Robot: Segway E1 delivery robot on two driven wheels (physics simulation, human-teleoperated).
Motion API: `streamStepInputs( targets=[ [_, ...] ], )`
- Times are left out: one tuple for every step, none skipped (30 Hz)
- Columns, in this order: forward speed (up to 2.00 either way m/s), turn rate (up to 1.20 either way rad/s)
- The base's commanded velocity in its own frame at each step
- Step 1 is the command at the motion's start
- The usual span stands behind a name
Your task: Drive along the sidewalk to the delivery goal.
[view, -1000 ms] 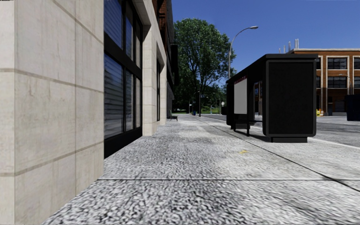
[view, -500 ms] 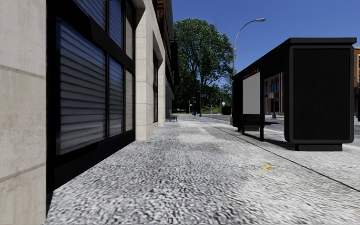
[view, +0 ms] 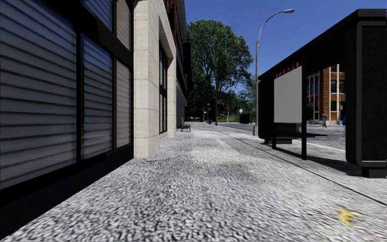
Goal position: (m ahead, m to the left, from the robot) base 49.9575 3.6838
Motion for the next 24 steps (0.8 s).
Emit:
streamStepInputs(
  targets=[
    [2.0, 0.0],
    [2.0, 0.0],
    [2.0, 0.0],
    [2.0, 0.0],
    [2.0, 0.0],
    [2.0, 0.0],
    [2.0, 0.0],
    [2.0, 0.0],
    [2.0, 0.0],
    [2.0, 0.0],
    [2.0, 0.0],
    [2.0, -0.04],
    [2.0, -0.23],
    [2.0, -0.28],
    [2.0, -0.28],
    [2.0, -0.29],
    [2.0, -0.29],
    [2.0, -0.29],
    [2.0, -0.29],
    [2.0, -0.29],
    [2.0, -0.29],
    [2.0, -0.29],
    [2.0, -0.29],
    [2.0, -0.29]
  ],
)
